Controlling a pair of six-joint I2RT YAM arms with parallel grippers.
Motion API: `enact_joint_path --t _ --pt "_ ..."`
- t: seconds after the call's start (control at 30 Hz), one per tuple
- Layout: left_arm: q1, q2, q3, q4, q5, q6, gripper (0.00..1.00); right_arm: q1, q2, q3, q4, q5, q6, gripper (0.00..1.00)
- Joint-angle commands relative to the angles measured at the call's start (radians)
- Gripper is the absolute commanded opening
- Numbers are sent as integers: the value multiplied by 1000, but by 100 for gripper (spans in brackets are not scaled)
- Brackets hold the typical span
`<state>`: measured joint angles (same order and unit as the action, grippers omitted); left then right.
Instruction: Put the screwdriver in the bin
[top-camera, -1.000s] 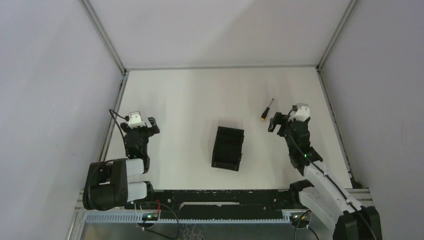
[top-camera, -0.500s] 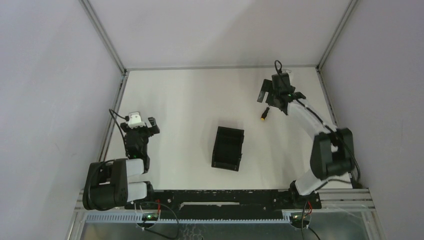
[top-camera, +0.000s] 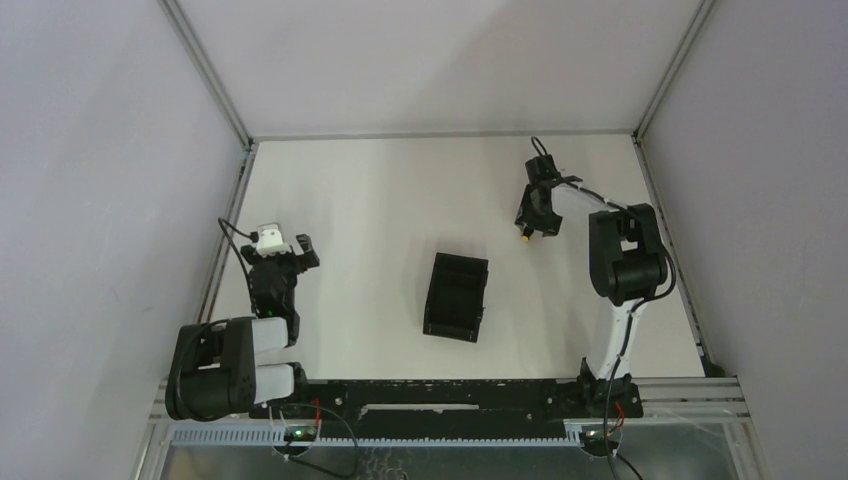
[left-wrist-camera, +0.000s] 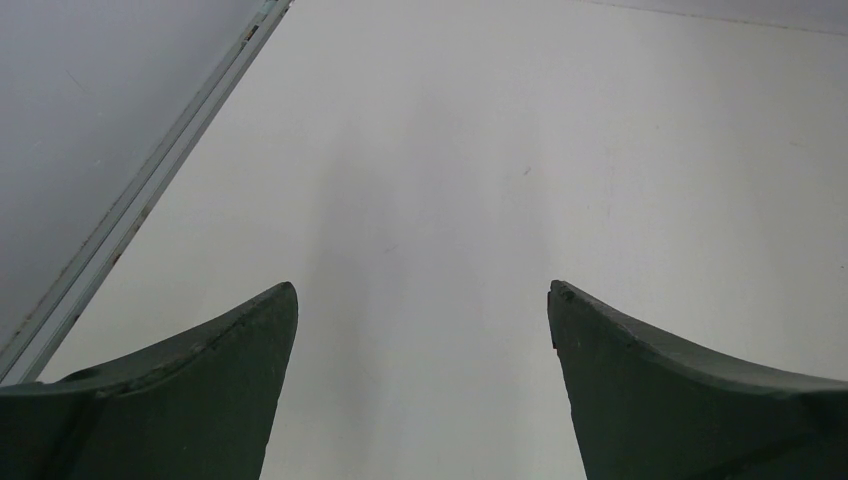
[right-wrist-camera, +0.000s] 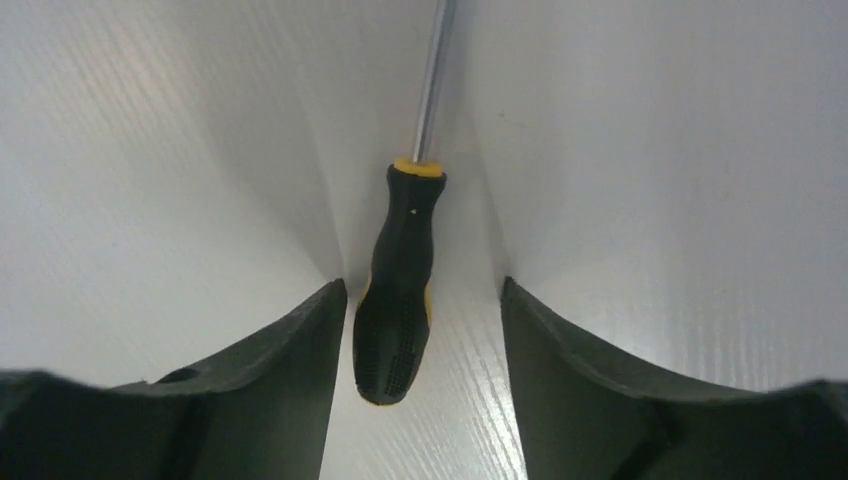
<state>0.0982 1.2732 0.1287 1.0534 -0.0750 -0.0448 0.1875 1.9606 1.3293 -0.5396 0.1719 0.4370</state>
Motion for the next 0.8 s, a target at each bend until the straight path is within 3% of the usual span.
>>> enact_joint_path --t 0.0,0.1,0.2,0.47,0.77 --pt "-3 -15 47 36 -3 16 100 -13 24 31 -17 -5 43 54" --pt "-3 -15 47 36 -3 16 100 -16 10 43 -21 17 26 20" --pt "-3 -15 47 36 -3 16 100 -12 -33 54 -29 6 -7 0" --pt "-3 -15 47 36 -3 16 100 120 -346 -43 -46 36 -124 0" --pt "-3 -16 46 37 -3 16 100 555 -645 -247 -73 150 -46 0"
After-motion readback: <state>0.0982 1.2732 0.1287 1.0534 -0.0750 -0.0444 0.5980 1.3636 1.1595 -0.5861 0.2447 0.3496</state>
